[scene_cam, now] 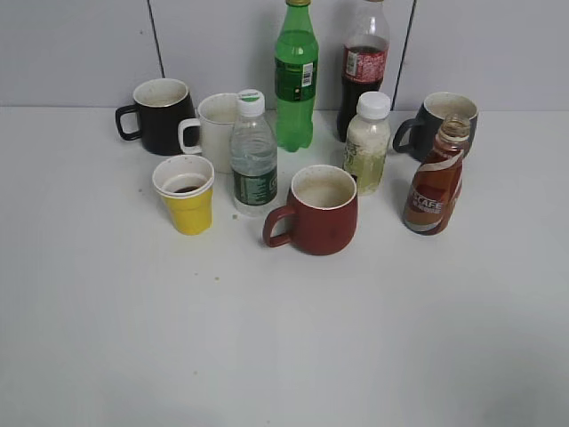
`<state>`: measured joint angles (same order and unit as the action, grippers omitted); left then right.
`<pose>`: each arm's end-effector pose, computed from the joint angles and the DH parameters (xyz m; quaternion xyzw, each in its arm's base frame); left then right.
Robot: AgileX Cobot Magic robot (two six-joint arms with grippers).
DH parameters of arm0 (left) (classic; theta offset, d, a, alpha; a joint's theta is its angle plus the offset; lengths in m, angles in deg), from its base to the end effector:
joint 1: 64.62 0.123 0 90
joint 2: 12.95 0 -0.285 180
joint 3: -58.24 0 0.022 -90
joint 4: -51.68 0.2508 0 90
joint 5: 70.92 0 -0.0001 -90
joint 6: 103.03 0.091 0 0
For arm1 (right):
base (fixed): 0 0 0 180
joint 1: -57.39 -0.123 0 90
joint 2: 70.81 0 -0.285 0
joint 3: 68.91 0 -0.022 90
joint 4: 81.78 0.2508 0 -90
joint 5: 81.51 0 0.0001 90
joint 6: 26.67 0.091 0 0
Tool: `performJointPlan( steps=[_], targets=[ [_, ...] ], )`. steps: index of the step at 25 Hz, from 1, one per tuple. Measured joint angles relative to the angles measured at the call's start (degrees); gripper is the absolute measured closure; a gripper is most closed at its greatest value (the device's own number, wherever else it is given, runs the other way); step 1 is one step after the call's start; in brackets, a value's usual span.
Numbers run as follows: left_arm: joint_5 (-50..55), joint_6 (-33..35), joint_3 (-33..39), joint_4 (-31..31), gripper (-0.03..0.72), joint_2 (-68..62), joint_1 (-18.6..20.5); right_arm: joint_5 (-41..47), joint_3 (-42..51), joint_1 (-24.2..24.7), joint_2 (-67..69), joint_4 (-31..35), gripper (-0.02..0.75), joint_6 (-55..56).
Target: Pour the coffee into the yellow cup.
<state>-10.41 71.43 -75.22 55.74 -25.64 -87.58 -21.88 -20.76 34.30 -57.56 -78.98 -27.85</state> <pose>0.0069 0.0032 0.2878 0.1305 0.8544 -0.0892 0.4949 0.0078 0.0075 0.2808 -0.1826 0.8509 0.1175 0.4784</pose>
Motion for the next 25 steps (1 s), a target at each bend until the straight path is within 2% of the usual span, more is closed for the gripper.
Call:
performJointPlan(
  steps=[3,7,12,15,19,25],
  targets=[
    [0.0,0.0,0.0,0.0,0.396,0.0,0.1,0.0,0.0,1.7,0.0,0.0,0.152,0.0],
    [0.0,0.0,0.0,-0.1,0.396,0.0,3.9,0.0,0.0,9.8,-0.1,0.0,0.152,0.0],
    [0.0,0.0,0.0,-0.1,0.397,0.0,17.4,0.0,0.0,19.2,-3.4,0.0,0.152,0.0],
    [0.0,0.0,0.0,-0.1,0.397,0.0,22.0,0.1,0.0,21.1,-5.7,0.1,0.152,0.0],
    [-0.1,0.0,0.0,-0.1,0.397,1.2,23.3,0.0,0.0,21.4,-5.9,0.1,0.152,0.0],
    [-0.2,0.0,0.0,-0.1,0.401,5.3,22.5,0.0,0.0,21.4,-6.0,0.5,0.152,0.0]
  ],
)
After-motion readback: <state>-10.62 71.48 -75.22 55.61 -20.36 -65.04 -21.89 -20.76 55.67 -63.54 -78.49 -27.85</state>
